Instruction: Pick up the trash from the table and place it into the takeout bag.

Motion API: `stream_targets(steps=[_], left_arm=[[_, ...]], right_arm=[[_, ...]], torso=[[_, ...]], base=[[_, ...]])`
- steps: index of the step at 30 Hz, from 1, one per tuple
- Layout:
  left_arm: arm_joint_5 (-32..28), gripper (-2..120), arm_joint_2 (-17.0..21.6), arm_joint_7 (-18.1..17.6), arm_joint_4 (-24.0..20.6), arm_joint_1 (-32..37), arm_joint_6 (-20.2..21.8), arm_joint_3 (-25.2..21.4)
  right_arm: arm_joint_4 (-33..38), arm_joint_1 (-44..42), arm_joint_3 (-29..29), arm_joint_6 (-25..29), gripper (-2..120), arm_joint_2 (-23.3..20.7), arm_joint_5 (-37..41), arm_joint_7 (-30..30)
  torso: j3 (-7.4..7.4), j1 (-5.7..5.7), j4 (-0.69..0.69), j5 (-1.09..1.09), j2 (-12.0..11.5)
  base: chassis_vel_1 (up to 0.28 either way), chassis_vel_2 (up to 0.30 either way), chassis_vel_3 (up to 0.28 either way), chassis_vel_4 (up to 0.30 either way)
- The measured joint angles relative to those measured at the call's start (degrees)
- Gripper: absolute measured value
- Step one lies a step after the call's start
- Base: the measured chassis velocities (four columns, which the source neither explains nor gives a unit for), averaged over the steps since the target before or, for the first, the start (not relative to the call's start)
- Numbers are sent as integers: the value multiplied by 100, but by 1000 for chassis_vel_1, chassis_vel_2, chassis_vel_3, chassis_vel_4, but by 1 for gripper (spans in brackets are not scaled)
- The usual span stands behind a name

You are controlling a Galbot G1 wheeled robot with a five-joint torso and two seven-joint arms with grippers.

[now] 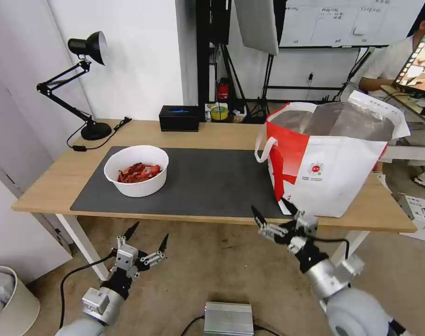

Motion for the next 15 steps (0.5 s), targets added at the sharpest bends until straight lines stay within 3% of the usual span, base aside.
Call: stream_targets(steps=[15], left_arm=[[1, 100, -12, 5, 1, 11, -9, 11]], right_arm=[[-548, -545, -96, 526, 100, 439, -477, -169]], torso=[[0, 0, 0, 0, 0]], base=[[0, 0, 0, 0]])
